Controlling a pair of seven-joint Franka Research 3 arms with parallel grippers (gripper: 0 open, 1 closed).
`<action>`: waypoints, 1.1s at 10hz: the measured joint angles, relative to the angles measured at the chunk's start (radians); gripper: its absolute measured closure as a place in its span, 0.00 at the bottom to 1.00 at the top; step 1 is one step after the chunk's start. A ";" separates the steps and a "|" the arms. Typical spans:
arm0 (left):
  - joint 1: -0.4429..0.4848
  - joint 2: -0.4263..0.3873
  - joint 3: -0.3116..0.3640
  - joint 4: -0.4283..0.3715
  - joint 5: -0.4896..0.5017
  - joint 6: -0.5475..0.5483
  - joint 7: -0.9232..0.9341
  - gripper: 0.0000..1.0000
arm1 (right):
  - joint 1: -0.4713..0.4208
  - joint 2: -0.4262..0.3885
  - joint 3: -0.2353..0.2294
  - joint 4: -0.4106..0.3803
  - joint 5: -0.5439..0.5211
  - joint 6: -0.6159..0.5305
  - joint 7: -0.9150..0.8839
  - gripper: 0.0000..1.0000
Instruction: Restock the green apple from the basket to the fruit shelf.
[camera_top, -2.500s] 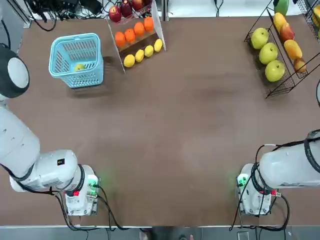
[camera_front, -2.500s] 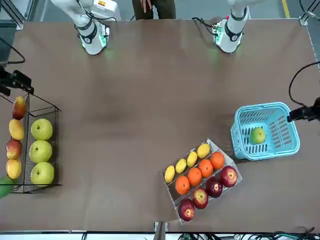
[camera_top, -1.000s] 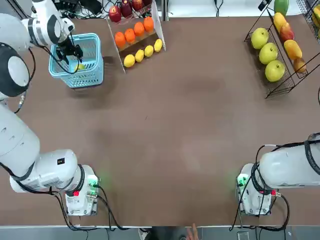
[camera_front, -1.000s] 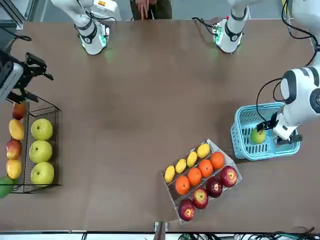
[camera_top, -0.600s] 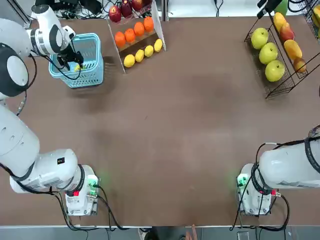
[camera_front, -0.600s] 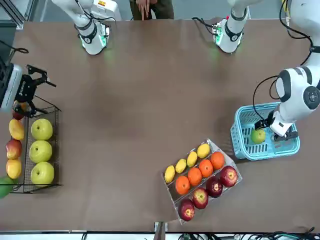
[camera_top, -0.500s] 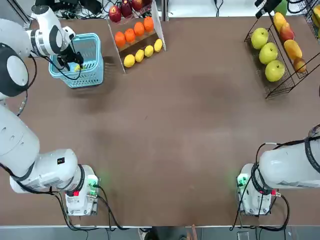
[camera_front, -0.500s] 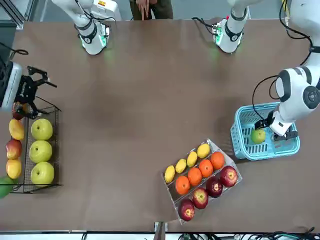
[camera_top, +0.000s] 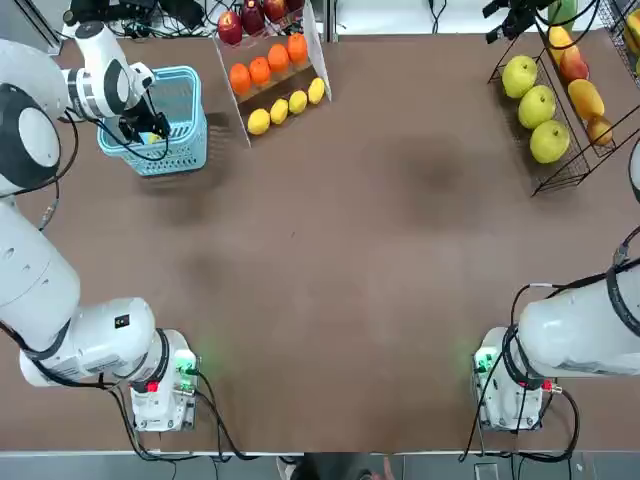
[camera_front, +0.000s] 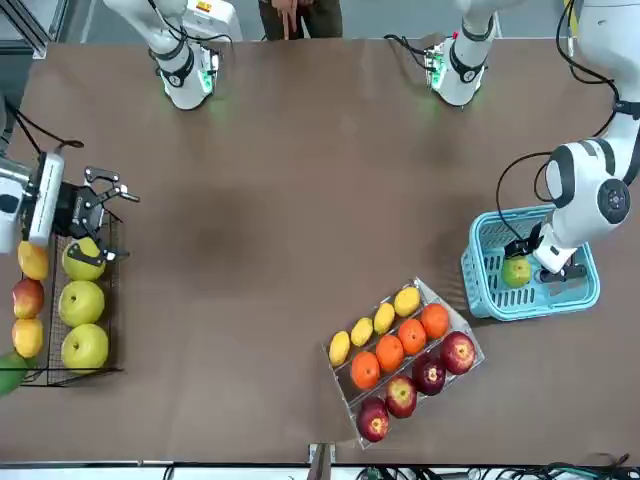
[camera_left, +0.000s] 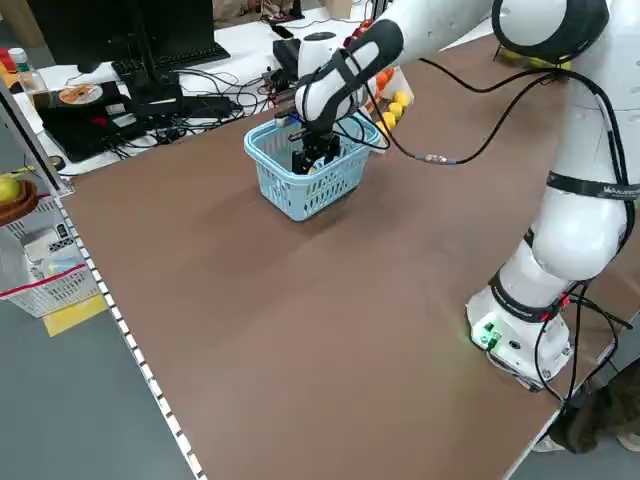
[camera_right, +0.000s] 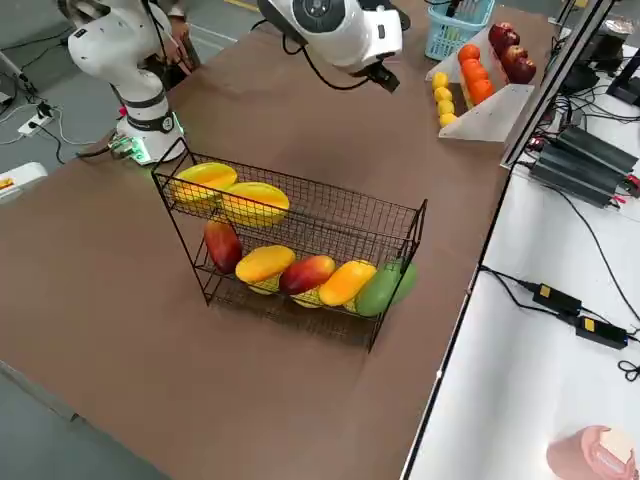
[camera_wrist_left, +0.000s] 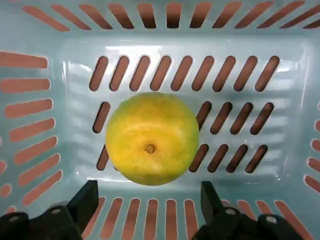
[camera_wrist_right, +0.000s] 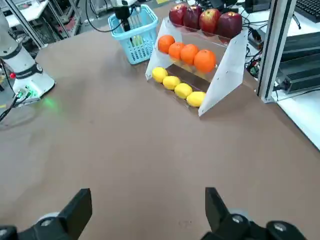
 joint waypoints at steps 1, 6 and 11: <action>0.000 0.002 0.000 0.000 0.000 0.000 0.003 0.09 | 0.000 0.013 0.001 -0.001 0.031 0.001 -0.014 0.00; 0.001 0.021 0.000 0.001 0.041 0.045 0.010 0.09 | 0.012 0.085 0.011 -0.003 0.197 0.016 -0.103 0.00; 0.000 0.065 -0.002 0.024 0.041 0.095 0.009 0.08 | 0.132 0.166 -0.025 -0.009 0.421 0.031 -0.351 0.00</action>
